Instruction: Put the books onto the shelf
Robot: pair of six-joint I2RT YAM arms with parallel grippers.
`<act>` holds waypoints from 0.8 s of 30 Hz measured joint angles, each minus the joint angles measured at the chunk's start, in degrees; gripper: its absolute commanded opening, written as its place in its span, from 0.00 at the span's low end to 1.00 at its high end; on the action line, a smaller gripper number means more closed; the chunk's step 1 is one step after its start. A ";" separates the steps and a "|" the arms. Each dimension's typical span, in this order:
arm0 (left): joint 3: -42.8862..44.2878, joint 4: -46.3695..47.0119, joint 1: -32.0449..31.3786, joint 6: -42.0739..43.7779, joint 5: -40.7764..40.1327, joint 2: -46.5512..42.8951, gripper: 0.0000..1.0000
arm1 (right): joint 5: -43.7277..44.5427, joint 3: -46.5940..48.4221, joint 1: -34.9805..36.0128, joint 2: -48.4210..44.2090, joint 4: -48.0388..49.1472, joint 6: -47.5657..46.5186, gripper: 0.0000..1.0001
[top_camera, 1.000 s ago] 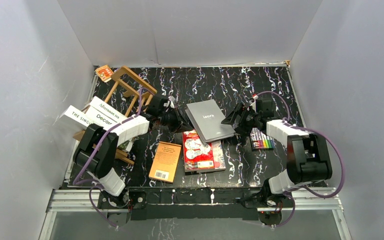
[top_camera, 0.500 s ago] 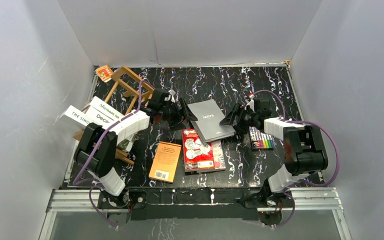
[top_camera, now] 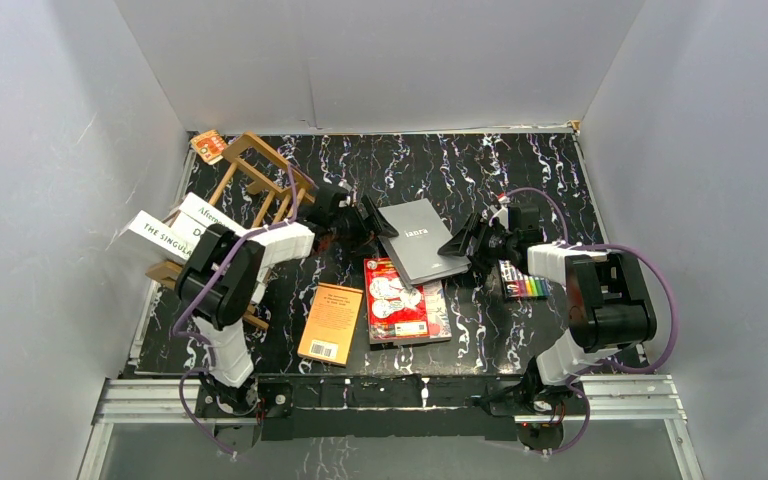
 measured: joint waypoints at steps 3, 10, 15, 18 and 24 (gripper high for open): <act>-1.62 5.46 -0.13 -1.81 -0.11 1.55 0.76 | -0.28 -0.33 0.00 0.00 0.76 0.42 0.81; -2.97 14.80 -1.18 -5.95 1.90 3.85 0.47 | -1.79 -0.33 0.00 0.00 1.84 0.66 0.74; -3.48 19.63 -0.96 -8.24 3.48 4.02 0.27 | -2.69 -0.33 -0.22 0.00 1.95 0.85 0.72; -3.50 20.15 -0.87 -8.00 3.91 3.80 0.24 | -2.91 -0.33 -0.31 0.00 1.95 0.90 0.74; -2.71 16.96 0.31 -5.35 7.80 1.31 0.25 | -3.54 -0.31 -0.31 -2.93 1.62 1.46 0.88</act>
